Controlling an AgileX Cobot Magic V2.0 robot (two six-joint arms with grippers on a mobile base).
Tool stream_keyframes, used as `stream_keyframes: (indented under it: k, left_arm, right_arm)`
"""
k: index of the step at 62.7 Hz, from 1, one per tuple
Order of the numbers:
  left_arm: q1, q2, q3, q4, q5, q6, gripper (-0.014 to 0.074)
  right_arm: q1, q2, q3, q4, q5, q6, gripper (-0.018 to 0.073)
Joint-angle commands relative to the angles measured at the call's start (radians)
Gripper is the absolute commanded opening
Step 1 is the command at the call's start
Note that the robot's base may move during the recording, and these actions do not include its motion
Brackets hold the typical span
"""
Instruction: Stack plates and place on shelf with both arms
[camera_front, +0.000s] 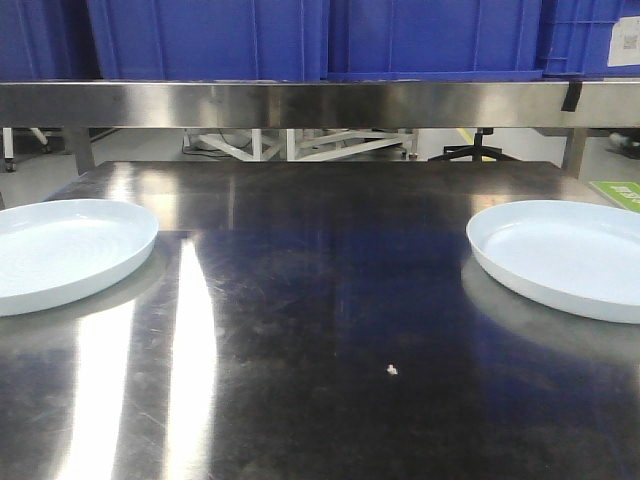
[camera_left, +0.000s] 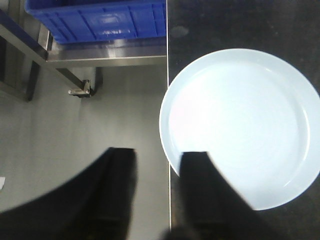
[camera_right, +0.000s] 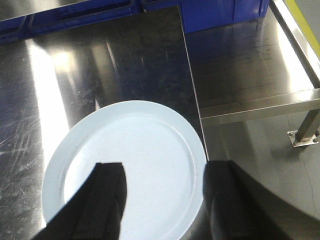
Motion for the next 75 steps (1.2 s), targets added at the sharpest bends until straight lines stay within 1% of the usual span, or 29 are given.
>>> stream_keyframes:
  k: [1, 12, 25, 33, 39, 50, 60, 75]
  left_arm:
    - [-0.006, 0.03, -0.033, 0.004, -0.075, -0.012, 0.0486]
    - [0.001, 0.138, -0.032, 0.006, -0.092, -0.03, 0.0485]
    - [0.066, 0.253, -0.032, 0.007, -0.133, -0.061, 0.0485]
    - [0.086, 0.296, -0.032, 0.0, -0.163, -0.061, 0.0485]
    - [0.086, 0.32, -0.032, -0.016, -0.19, -0.061, 0.0485]
    - [0.086, 0.35, -0.032, -0.072, -0.27, -0.061, 0.0485]
    - [0.086, 0.379, -0.032, -0.074, -0.305, -0.061, 0.0485]
    - [0.086, 0.445, -0.032, -0.074, -0.326, -0.061, 0.0485]
  right_arm:
    - [-0.006, -0.006, -0.037, -0.01, -0.089, -0.006, 0.0478]
    - [-0.006, -0.006, -0.036, -0.01, -0.088, -0.006, 0.0478]
    - [-0.006, -0.006, -0.036, -0.01, -0.08, -0.006, 0.0478]
    - [-0.006, -0.006, -0.036, -0.01, -0.08, -0.006, 0.0478]
    - [-0.006, -0.006, -0.036, -0.01, -0.08, -0.006, 0.0478]
    - [-0.006, -0.006, -0.036, -0.01, -0.069, -0.006, 0.0478]
    - [-0.006, -0.006, -0.036, -0.01, -0.06, -0.006, 0.0478]
    - [-0.006, -0.006, -0.036, -0.01, -0.059, -0.006, 0.0478]
